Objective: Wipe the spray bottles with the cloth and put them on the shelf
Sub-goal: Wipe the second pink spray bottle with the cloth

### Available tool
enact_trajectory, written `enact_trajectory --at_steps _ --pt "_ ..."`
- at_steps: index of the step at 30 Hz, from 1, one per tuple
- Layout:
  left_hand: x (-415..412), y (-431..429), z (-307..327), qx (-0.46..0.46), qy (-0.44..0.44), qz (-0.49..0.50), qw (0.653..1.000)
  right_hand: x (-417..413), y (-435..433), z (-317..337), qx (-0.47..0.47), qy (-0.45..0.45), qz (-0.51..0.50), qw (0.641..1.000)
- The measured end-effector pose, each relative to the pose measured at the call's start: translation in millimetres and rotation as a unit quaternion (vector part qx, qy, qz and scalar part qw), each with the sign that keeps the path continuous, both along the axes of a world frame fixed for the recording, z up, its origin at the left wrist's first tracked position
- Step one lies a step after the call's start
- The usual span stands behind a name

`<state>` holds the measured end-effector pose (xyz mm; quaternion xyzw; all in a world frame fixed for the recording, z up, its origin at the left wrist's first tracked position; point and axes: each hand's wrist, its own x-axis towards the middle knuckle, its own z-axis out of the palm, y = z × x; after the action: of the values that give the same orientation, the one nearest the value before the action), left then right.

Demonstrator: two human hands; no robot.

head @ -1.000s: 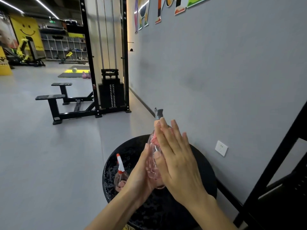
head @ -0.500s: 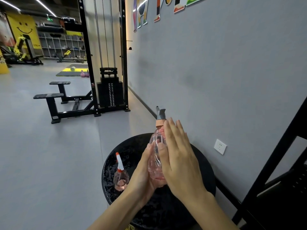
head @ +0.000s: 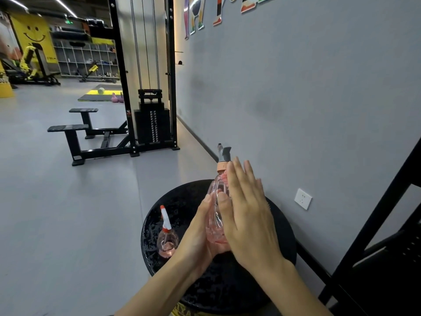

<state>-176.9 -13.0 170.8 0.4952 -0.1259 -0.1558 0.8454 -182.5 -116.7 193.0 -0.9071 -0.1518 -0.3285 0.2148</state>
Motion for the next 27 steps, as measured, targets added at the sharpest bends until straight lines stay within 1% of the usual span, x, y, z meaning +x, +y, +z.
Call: enact_trajectory --at_steps 6,10,13,16,19,22,25,27 --pt "8 5 -2 -0.027 0.007 0.022 0.999 -19 6 -12 -0.008 -0.002 0.04 0.999" --pt "10 5 -3 -0.028 -0.001 0.027 0.999 -22 7 -21 -0.017 -0.003 0.054 0.998" --pt "9 0 -5 -0.013 -0.02 0.019 1.0 -4 2 -8 0.021 0.02 0.049 0.998" --pt "11 -3 -7 -0.012 -0.009 0.022 1.0 14 -2 4 0.054 0.041 0.047 0.997" --pt "15 -2 -6 -0.022 -0.014 0.032 0.999 10 1 0 0.039 0.026 0.052 0.998" --pt "21 4 -4 -0.022 -0.014 0.036 0.999 -8 5 -18 0.015 0.008 0.067 0.998" --pt "25 7 -2 -0.015 -0.005 0.036 0.999 -14 5 -33 0.005 0.012 0.076 0.997" --pt "24 6 -3 -0.003 -0.011 0.02 1.0 -10 4 -31 0.005 0.014 0.067 0.998"
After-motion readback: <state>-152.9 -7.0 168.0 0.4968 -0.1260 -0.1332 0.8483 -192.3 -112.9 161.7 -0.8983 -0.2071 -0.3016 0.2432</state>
